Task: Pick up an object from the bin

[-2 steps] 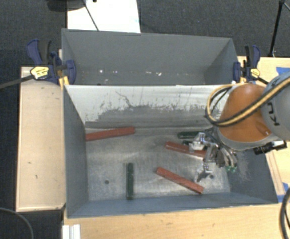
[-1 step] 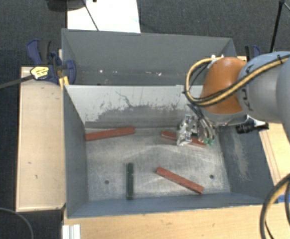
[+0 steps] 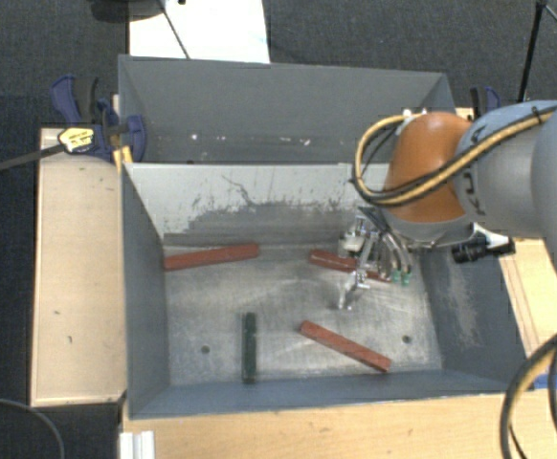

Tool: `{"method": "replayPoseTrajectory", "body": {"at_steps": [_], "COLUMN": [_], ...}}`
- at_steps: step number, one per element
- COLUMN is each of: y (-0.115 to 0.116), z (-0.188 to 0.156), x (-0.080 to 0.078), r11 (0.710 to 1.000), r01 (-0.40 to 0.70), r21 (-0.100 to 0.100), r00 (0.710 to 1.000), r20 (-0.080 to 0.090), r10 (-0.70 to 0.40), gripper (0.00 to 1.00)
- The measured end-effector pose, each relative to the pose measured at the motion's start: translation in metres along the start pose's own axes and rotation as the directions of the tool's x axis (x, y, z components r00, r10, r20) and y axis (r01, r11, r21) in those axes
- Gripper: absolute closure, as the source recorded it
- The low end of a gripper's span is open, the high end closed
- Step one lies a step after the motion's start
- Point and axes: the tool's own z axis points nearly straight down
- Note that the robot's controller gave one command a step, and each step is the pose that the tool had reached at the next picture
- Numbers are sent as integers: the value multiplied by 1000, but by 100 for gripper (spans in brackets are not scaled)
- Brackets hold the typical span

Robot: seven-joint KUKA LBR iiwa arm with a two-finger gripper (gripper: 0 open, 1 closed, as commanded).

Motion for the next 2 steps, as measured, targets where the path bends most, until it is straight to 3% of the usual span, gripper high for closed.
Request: {"method": "replayPoseTrajectory", "body": {"at_steps": [1,2], "y": [0,0], "z": [-2,3], "x": [-7,-4], "r11": [1000,1000], "r01": [-1,3], "r21": [-3,-2], "r00": [999,1000], "r20": [35,25], "r10": [1,-3], "gripper": [100,0]}}
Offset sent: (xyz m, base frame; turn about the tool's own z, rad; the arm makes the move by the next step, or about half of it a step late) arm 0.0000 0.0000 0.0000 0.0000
